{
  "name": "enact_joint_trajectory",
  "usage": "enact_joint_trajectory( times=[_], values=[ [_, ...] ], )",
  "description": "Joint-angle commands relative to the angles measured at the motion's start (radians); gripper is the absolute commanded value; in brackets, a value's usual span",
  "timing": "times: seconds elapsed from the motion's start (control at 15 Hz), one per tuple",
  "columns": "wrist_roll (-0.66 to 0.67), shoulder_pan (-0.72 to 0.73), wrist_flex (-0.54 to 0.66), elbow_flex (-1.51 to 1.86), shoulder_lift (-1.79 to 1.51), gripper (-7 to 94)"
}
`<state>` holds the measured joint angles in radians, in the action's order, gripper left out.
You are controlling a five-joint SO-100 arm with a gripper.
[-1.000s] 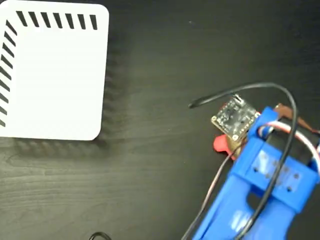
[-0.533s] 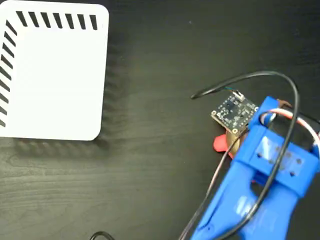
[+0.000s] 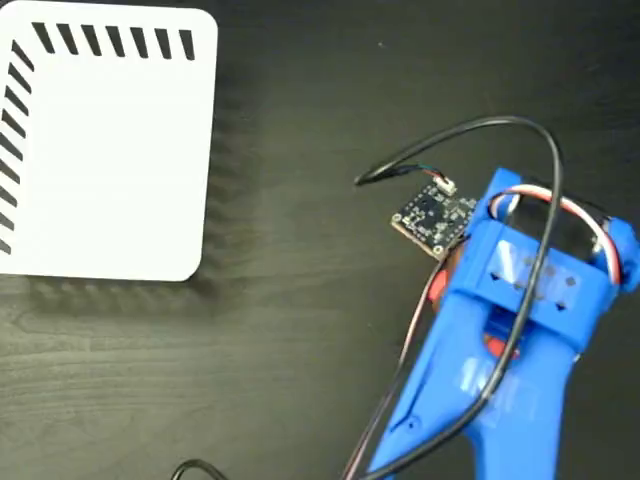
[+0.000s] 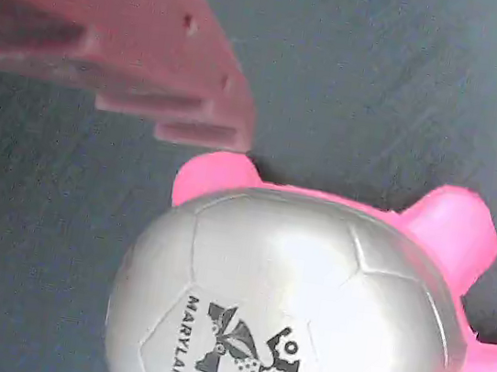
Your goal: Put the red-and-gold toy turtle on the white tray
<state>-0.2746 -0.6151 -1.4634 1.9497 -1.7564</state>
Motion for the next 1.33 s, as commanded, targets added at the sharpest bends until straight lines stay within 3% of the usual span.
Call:
enact_joint_trajectory(
  times=[0.0, 1.27],
  values=[
    [-0.017, -0.005, 0.006, 0.005, -0.009, 65],
    [0.025, -0.057, 0.273, 0.150, 0.149, 65]
  ],
)
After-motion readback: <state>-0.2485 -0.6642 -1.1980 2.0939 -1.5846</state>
